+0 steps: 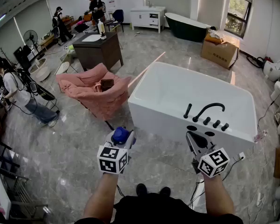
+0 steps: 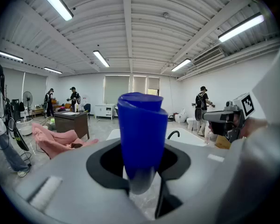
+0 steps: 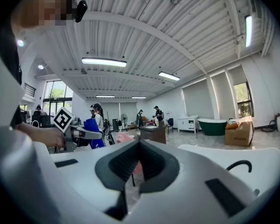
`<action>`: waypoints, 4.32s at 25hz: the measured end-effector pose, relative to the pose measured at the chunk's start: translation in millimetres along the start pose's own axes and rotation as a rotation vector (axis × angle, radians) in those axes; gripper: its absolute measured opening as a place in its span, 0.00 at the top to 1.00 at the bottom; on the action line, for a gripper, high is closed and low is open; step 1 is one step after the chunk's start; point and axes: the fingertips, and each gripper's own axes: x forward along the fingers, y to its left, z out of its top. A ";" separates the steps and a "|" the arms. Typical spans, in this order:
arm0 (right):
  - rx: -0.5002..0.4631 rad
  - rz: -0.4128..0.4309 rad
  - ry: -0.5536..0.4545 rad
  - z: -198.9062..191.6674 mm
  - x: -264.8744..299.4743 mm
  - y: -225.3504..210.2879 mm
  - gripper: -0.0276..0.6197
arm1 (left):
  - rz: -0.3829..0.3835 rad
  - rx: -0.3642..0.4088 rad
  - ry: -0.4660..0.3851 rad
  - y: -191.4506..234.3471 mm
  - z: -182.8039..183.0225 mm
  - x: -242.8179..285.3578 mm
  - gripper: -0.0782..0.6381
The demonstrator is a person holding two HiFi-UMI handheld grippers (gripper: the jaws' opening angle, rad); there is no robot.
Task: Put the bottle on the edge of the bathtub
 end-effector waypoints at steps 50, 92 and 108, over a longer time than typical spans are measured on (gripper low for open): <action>0.259 0.034 0.119 -54.9 131.5 46.0 0.94 | -0.015 -0.067 0.013 123.5 -35.4 8.7 0.68; 0.406 0.006 0.221 -91.7 268.2 -156.1 0.94 | -0.091 -0.060 0.143 157.0 13.2 258.9 0.68; 0.386 -0.090 0.241 -85.4 353.1 -150.3 0.94 | -0.244 -0.010 0.150 216.8 6.6 321.1 0.68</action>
